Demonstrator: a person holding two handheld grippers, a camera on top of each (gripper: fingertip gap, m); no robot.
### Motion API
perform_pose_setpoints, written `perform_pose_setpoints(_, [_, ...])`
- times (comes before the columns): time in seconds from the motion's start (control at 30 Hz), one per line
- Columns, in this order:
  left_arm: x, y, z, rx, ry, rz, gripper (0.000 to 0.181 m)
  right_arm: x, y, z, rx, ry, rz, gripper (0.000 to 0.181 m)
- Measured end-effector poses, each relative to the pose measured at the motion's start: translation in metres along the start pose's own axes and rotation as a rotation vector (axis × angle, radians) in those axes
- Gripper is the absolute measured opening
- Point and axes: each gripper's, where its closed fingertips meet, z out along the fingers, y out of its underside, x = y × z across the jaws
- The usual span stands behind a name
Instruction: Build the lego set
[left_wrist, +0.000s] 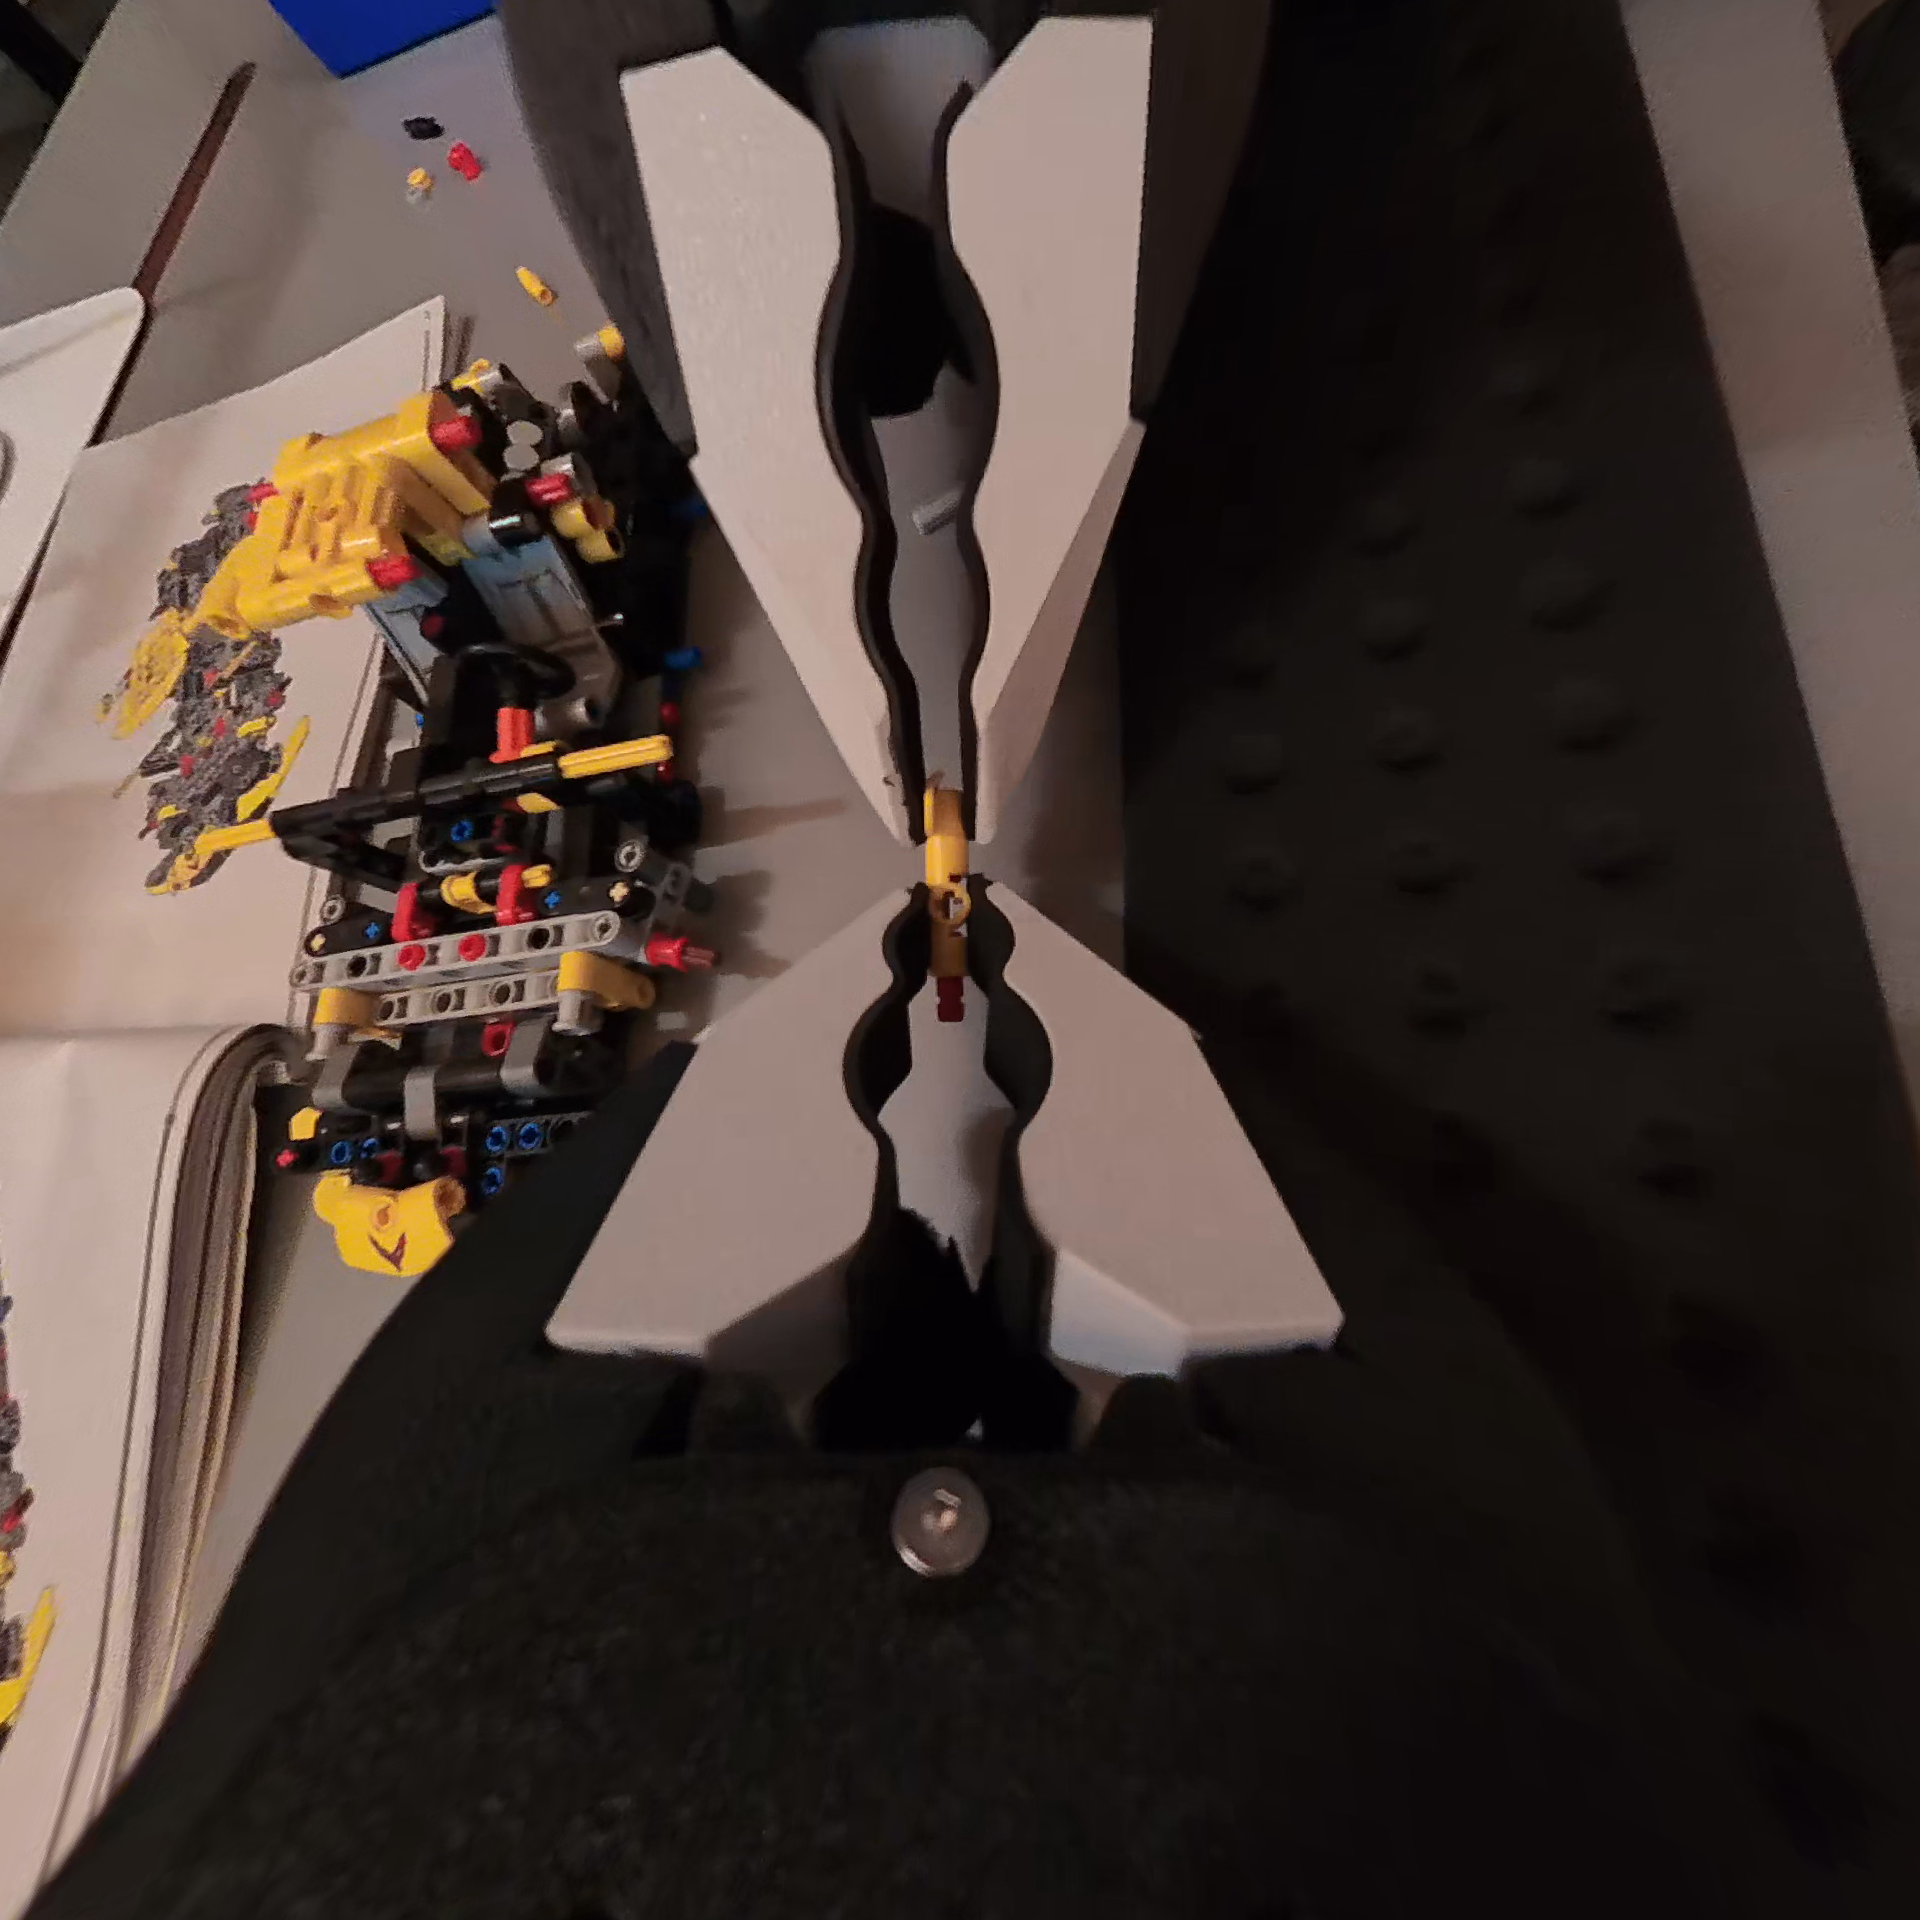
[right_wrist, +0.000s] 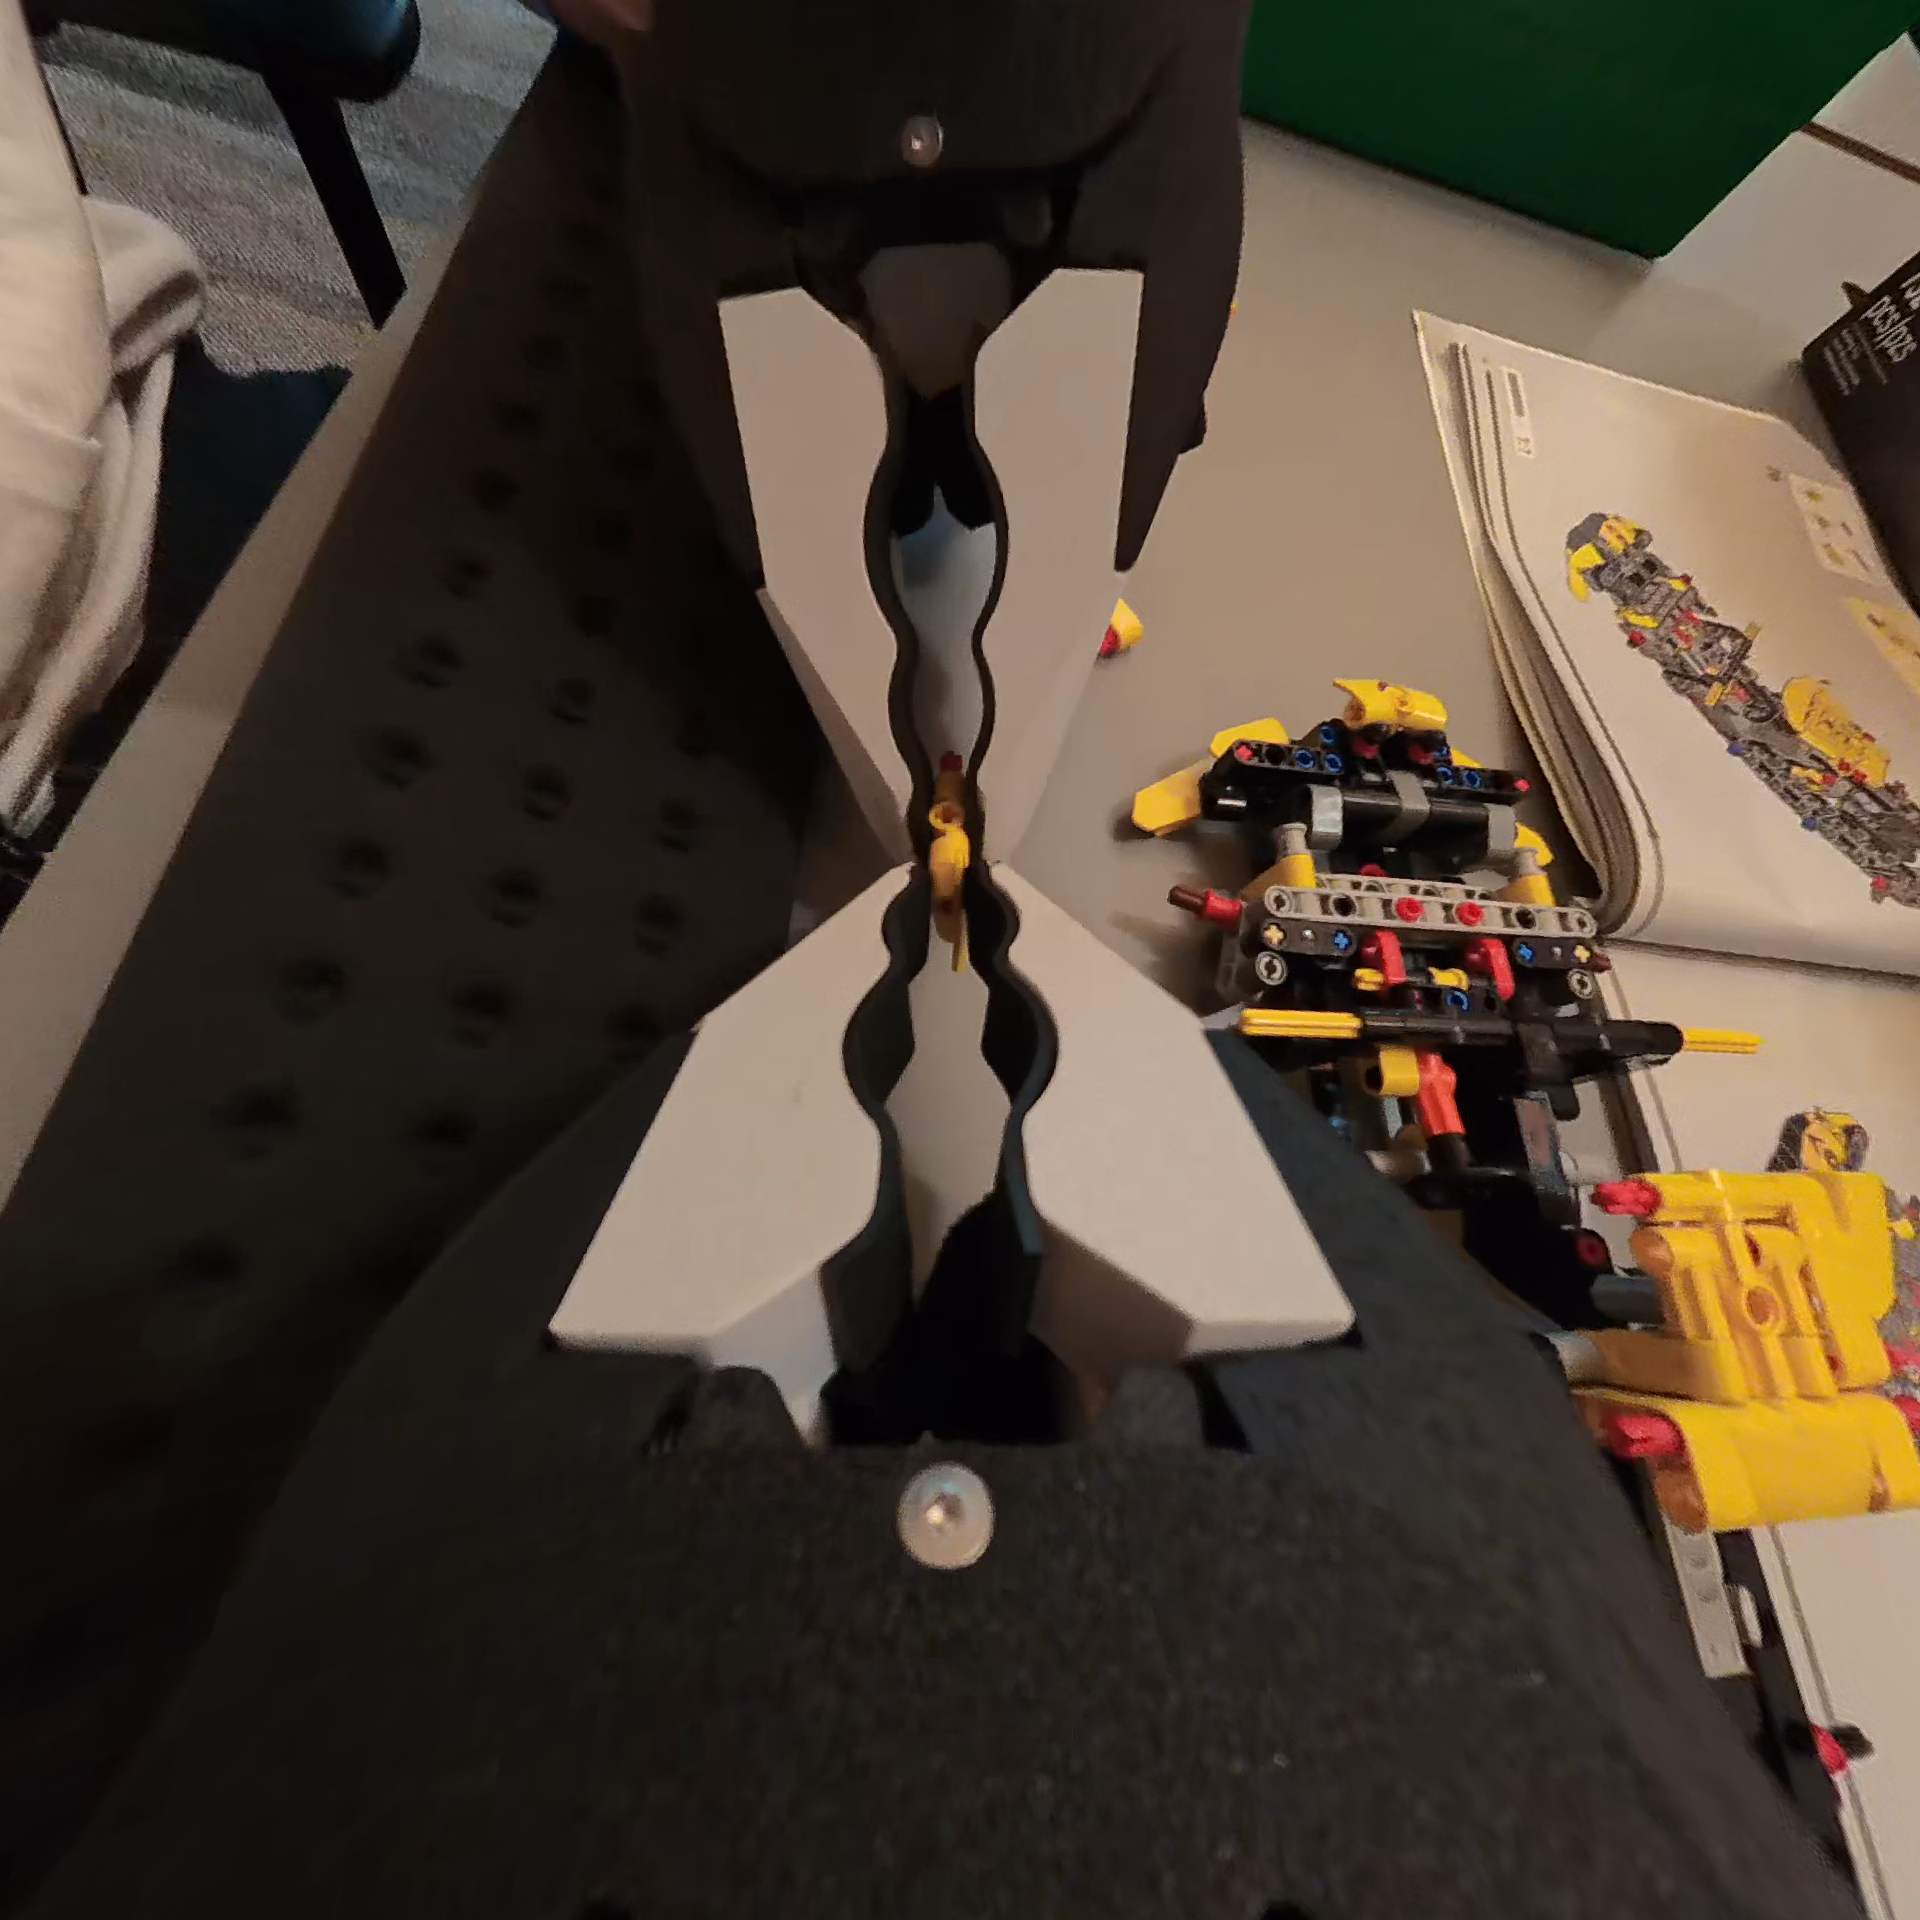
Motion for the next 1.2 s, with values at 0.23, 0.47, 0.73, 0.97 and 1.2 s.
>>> perform_pose_setpoints(0.23, [-0.011,-0.012,-0.010,0.134,0.051,-0.181,0.007,0.013,-0.015,-0.010,0.126,0.031,0.113,0.009])
perform_pose_setpoints(0.47, [-0.019,-0.010,-0.019,0.158,-0.019,-0.142,0.007,0.026,-0.027,-0.032,0.256,0.076,0.186,0.025])
perform_pose_setpoints(0.73, [-0.010,-0.027,-0.020,0.195,-0.062,0.000,0.007,0.009,-0.025,-0.017,0.202,0.086,0.029,0.007])
perform_pose_setpoints(0.97, [-0.018,-0.040,-0.042,0.344,-0.060,-0.089,0.003,0.014,-0.041,-0.040,0.354,0.016,0.166,0.007])
perform_pose_setpoints(1.2, [-0.019,-0.046,-0.041,0.369,-0.032,-0.138,0.001,0.014,-0.047,-0.038,0.378,0.029,0.170,0.008])
